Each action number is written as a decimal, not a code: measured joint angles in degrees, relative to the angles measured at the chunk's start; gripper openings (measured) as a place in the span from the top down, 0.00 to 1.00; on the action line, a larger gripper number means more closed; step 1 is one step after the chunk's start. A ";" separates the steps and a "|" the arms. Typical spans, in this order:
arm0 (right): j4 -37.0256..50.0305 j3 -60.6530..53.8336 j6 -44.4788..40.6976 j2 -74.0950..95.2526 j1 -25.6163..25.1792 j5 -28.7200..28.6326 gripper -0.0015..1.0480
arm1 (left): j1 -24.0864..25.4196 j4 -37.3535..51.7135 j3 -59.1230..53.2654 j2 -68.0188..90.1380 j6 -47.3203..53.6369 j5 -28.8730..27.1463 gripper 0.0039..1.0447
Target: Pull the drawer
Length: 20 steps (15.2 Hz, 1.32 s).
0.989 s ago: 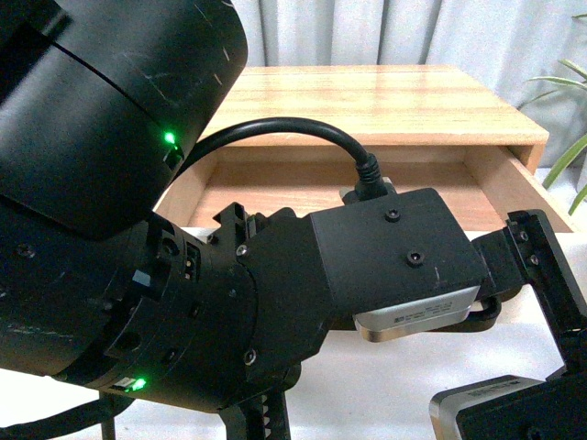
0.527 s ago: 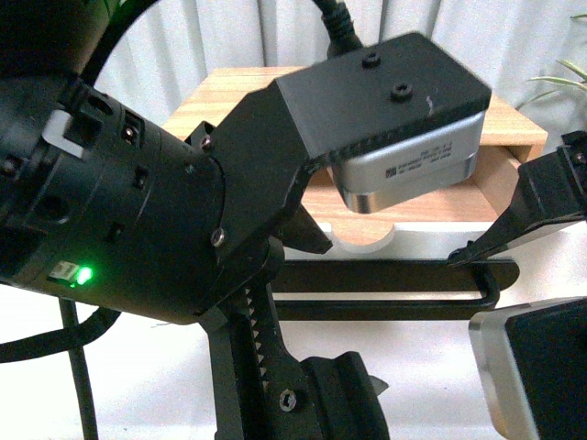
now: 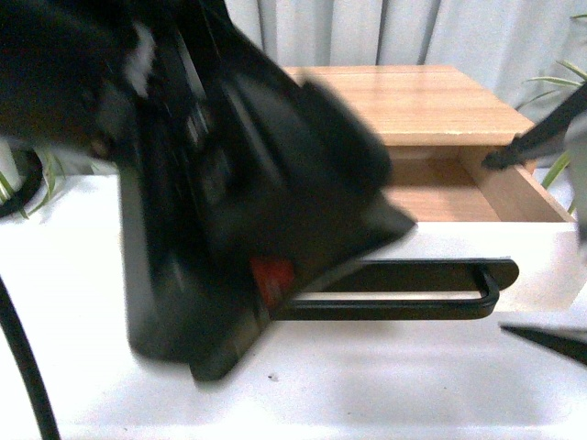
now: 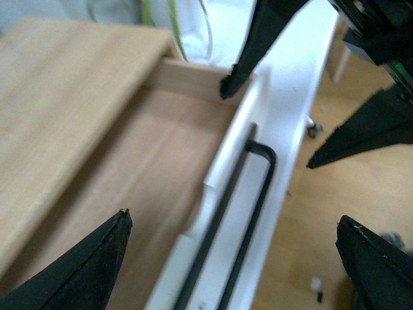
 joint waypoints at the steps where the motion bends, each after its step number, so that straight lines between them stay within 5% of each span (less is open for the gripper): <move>1: 9.46 1.07 11.80 0.07 -3.82 -1.07 0.06 | 6.56 9.77 -0.13 -2.78 -9.64 -1.14 0.06; 2: 22.23 3.98 38.64 4.70 -7.28 10.62 0.06 | 19.04 15.72 2.12 1.79 -30.67 -15.56 0.06; 3: 18.86 6.01 59.91 5.38 -9.90 18.49 0.06 | 24.74 13.86 1.33 3.39 -41.94 -24.76 0.06; 7: 15.85 3.41 91.52 1.81 -12.85 21.94 0.06 | 28.59 13.86 -5.73 -2.43 -47.41 -29.97 0.07; 8: 25.18 0.31 92.00 1.33 -12.79 24.06 0.10 | 29.77 28.96 -12.41 -4.24 -43.15 -25.73 0.17; 10: 41.38 -11.56 83.95 -3.85 -12.63 28.68 0.33 | 29.68 42.47 -25.49 -11.98 -35.30 -24.59 0.40; 15: 39.80 -25.31 79.23 -22.82 -12.63 29.00 0.91 | 26.27 44.92 -37.53 -21.86 -32.39 -27.65 0.97; 16: 39.47 -27.67 79.03 -24.48 -12.59 28.96 0.98 | 26.27 44.68 -38.99 -24.15 -32.28 -27.65 0.99; 20: 37.18 -32.81 78.99 -32.70 -12.59 29.00 0.98 | 26.23 40.89 -44.09 -32.46 -32.22 -27.65 0.99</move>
